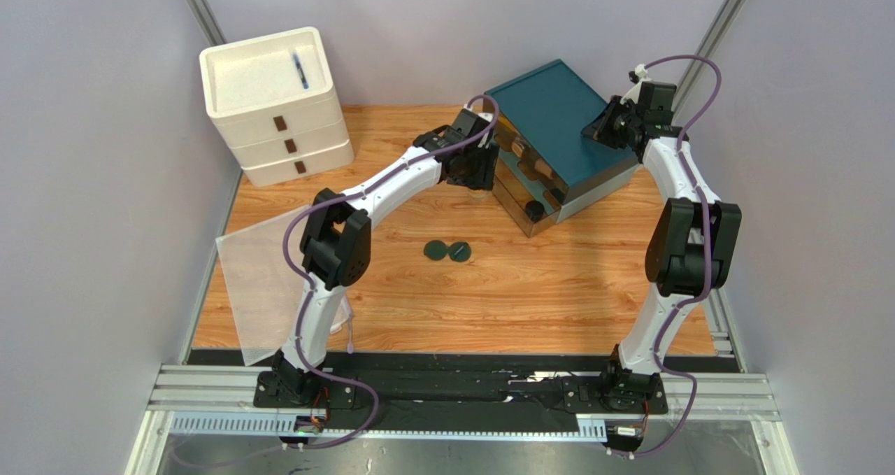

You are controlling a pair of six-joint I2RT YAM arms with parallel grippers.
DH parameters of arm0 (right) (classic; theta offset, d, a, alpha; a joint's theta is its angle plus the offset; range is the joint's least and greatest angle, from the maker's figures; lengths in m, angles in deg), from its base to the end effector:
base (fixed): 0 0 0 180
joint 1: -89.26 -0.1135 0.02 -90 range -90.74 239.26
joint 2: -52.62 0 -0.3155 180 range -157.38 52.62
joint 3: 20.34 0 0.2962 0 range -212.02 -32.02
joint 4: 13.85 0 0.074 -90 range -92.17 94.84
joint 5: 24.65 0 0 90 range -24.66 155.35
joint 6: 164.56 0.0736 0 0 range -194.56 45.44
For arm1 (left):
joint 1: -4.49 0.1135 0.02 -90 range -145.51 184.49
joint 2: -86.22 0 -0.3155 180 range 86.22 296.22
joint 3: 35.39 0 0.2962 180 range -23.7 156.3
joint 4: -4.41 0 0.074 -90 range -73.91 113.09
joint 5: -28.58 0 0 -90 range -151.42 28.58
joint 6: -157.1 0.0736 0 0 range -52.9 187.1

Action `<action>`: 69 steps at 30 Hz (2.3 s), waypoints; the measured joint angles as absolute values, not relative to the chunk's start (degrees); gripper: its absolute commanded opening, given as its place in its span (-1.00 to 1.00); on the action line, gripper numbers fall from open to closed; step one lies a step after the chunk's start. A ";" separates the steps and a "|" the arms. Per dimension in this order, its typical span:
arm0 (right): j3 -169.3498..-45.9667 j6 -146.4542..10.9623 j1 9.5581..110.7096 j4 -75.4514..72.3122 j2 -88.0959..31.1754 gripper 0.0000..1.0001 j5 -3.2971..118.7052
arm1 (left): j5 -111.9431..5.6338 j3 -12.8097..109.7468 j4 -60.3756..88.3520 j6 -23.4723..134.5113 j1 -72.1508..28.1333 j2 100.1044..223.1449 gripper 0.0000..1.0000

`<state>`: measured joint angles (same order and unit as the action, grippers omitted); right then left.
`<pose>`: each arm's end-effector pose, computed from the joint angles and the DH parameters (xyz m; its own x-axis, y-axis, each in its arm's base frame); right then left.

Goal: Organize the makeup

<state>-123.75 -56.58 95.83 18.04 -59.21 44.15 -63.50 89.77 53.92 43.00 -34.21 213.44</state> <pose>0.5386 -0.0352 0.2707 -0.6629 0.3660 -0.6531 0.0393 0.8881 0.4579 0.4688 -0.3722 0.2385 -0.8060 0.1229 -0.5790 0.3047 0.9248 -0.2278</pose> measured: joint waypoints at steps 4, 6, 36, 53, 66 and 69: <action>-123.72 -56.58 95.83 18.02 -59.21 -1.00 44.13 | -60.18 93.05 49.76 39.53 -34.38 212.50 -1.00; -123.70 -56.58 95.83 18.02 -59.21 -1.00 44.13 | -59.02 94.38 48.84 38.37 -34.53 212.56 -1.00; -123.62 -56.56 95.83 17.87 -59.21 -1.00 44.02 | -55.81 107.36 49.94 35.94 -39.21 224.04 0.47; -123.62 -56.58 95.83 17.85 -59.19 -1.00 44.02 | -60.07 100.87 49.81 41.60 -39.30 219.23 0.51; -123.62 -56.58 95.83 17.85 -59.19 -1.00 44.00 | -66.43 60.85 47.93 46.26 -39.30 191.56 0.52; -123.62 -56.58 95.83 17.85 -59.19 -1.00 44.00 | -66.93 55.74 48.74 45.49 -39.30 192.13 0.53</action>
<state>-123.62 -56.58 95.83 17.85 -59.19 44.00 -66.93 55.74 48.74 45.49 -39.30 192.13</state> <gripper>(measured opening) 0.003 0.760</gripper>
